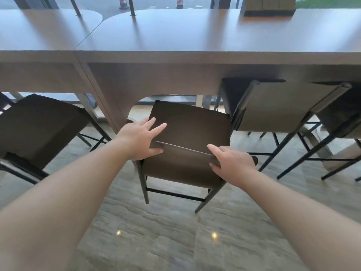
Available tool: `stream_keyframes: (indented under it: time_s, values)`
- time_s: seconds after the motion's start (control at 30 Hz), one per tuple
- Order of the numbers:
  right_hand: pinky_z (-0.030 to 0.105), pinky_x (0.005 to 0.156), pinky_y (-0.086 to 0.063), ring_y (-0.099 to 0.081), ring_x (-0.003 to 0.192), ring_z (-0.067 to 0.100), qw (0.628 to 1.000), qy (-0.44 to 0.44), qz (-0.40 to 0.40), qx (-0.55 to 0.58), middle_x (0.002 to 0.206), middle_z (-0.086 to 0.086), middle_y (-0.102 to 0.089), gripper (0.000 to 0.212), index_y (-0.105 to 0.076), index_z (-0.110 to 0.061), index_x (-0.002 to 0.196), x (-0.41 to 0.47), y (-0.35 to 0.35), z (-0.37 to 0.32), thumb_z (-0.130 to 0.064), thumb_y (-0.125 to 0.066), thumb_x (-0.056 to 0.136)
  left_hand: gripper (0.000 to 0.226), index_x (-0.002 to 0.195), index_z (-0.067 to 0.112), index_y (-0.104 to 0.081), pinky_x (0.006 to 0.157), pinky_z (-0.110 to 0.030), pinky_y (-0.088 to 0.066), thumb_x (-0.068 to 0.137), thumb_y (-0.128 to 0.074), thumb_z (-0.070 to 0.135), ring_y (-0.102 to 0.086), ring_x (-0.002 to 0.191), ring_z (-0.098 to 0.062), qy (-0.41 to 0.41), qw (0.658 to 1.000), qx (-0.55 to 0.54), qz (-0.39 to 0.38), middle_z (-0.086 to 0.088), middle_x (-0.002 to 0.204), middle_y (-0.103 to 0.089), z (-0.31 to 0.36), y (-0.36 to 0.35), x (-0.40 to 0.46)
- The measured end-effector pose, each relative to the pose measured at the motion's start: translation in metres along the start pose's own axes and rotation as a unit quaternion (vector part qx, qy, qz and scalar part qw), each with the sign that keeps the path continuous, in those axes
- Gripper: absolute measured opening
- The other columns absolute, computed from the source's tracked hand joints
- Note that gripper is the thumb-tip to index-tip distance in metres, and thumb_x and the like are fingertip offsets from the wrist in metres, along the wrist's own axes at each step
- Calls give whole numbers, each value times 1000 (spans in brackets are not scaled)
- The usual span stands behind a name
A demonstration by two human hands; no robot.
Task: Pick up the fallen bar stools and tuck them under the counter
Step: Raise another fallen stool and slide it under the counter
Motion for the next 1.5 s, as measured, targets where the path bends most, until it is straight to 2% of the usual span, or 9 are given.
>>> stream_keyframes:
  time_s: [0.13, 0.2, 0.37, 0.63, 0.7, 0.8, 0.93, 1.23, 1.5]
  values:
    - [28, 57, -44, -55, 110, 14, 1000, -11, 19, 1, 118, -11, -61, 54, -28, -34, 146, 6, 3, 5, -47, -45, 97, 91, 150, 42, 5, 98, -41, -47, 74, -6, 89, -7, 151, -17, 16, 1000, 6, -5, 3, 164, -14, -9, -9, 19]
    - [31, 60, -50, -55, 110, 16, 1000, -4, 20, -2, 116, -10, -61, 53, -30, -33, 145, 10, 3, -5, -47, -45, 96, 96, 152, 39, 2, 101, -40, -45, 71, -1, 91, -8, 150, -17, 17, 1000, 13, 0, 2, 163, -17, -18, -16, 18]
    - [35, 61, -53, -55, 108, 22, 999, 30, 21, -4, 114, -4, -61, 51, -33, -29, 140, 35, 0, -50, -43, -49, 94, 95, 153, 37, 8, 120, -43, -17, 76, -9, 89, -1, 151, -20, 36, 999, 4, 2, -2, 165, -8, -57, -33, 3]
    - [33, 60, -50, -59, 104, 25, 997, 51, 31, -41, 115, 3, -63, 52, -46, -24, 135, 60, -2, -91, -42, -61, 88, 87, 153, 36, 10, 122, -42, -6, 83, -12, 82, 7, 151, -20, -18, 998, 15, -53, -3, 165, 4, -85, -59, -6]
    - [33, 60, -51, -60, 101, 26, 996, 52, 43, -57, 112, 4, -65, 52, -52, -22, 131, 62, 2, -92, -42, -66, 85, 88, 154, 36, 3, 121, -39, -9, 80, -4, 82, 3, 151, -20, -45, 998, 13, -46, -3, 165, 1, -84, -59, -2]
    - [32, 55, -49, -61, 92, 26, 996, 35, 61, -57, 105, 4, -65, 44, -58, -18, 120, 68, 4, -91, -38, -70, 82, 93, 154, 35, -5, 117, -40, -29, 76, 3, 83, -3, 151, -17, -36, 999, -16, -35, -1, 165, -6, -90, -61, 3]
    - [31, 53, -49, -61, 94, 25, 996, 11, 72, -58, 104, 1, -64, 42, -60, -19, 118, 82, 6, -74, -40, -70, 83, 89, 154, 36, -10, 107, -43, -42, 78, -3, 81, -5, 151, -15, -8, 998, -60, -16, 1, 165, -10, -87, -60, 9]
    - [34, 51, -52, -64, 101, 26, 991, 23, 108, -74, 109, 2, -67, 51, -62, -20, 122, 115, 19, -2, -43, -76, 79, 81, 152, 19, -29, 113, -49, -31, 91, -19, 71, -22, 147, -32, -11, 996, 14, 83, -14, 159, -28, -52, -28, 51]
    - [35, 64, -53, -58, 113, 23, 995, 5, 78, -69, 120, -2, -63, 52, -52, -27, 132, 145, 28, 11, -52, -62, 87, 81, 149, 13, -35, 108, -51, -37, 91, -24, 69, -33, 142, -36, -22, 997, 35, 72, -18, 152, -39, -67, -13, 77]
Point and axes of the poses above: each hand's wrist, its own x-axis towards the middle knuckle, its own y-axis out of the back of the hand, z = x × y, the point moved 10 cm from there along x, towards the middle knuckle
